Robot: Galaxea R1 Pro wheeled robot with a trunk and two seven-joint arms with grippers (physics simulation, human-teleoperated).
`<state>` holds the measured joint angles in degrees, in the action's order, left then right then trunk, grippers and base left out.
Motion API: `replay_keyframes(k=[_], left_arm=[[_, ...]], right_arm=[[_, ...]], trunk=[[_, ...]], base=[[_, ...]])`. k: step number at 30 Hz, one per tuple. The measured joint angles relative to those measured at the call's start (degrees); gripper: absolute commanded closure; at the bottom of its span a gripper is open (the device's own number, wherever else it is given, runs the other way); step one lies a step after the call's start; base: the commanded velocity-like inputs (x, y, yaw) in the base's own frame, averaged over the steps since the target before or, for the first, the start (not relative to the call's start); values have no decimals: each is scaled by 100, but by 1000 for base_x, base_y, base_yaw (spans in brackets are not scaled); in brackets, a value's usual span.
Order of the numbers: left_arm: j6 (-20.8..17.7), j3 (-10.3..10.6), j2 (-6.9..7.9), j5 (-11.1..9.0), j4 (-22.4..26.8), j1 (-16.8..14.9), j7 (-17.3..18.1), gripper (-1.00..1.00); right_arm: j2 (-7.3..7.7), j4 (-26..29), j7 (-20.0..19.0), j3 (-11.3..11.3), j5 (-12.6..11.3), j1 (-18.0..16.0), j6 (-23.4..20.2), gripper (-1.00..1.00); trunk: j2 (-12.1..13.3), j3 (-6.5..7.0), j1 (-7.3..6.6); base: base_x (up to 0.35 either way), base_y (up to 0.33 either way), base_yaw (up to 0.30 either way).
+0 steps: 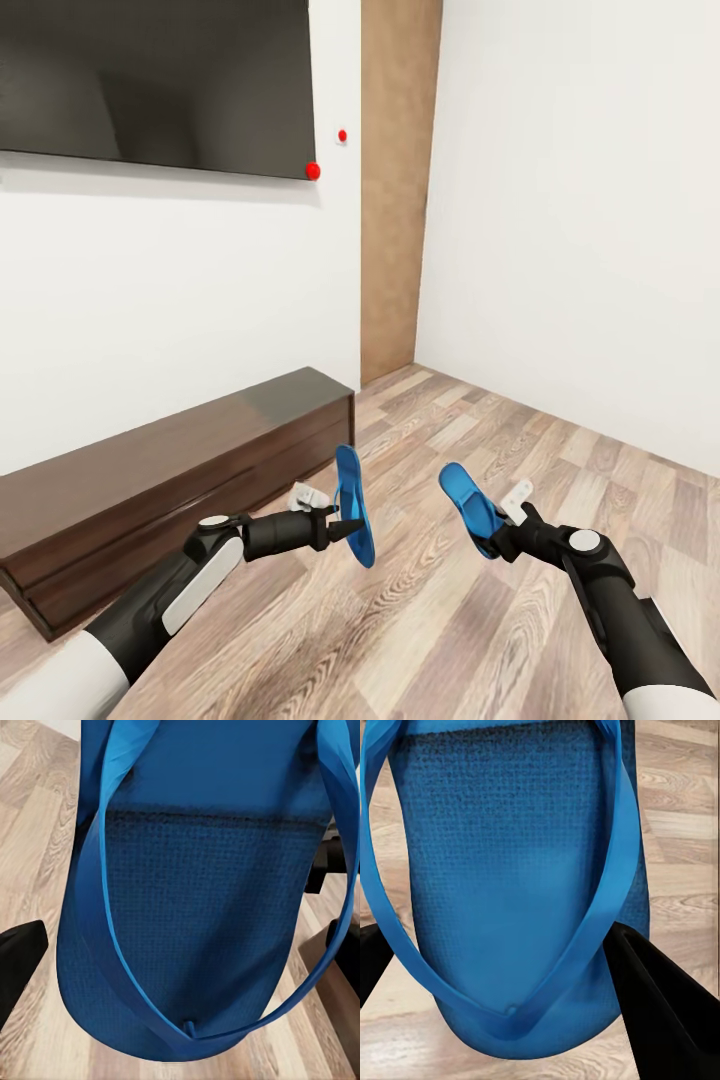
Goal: In the bedroom, move the book from the bed onto either nightstand, and place the two sandals side by side next to the bed.
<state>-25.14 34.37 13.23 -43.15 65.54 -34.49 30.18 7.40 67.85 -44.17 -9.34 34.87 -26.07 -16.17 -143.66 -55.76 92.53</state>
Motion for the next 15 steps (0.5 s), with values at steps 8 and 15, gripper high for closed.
replay_keyframes(k=[8,15], left_arm=[[0,0,0,0,0,0,0,100],[0,0,0,0,0,0,-6,100]], right_arm=[[0,0,0,0,0,0,-1,100],[0,-2,0,0,0,0,-1,100]], trunk=[[11,177,-21],[20,333,-39]], base=[[0,0,0],[0,0,0]])
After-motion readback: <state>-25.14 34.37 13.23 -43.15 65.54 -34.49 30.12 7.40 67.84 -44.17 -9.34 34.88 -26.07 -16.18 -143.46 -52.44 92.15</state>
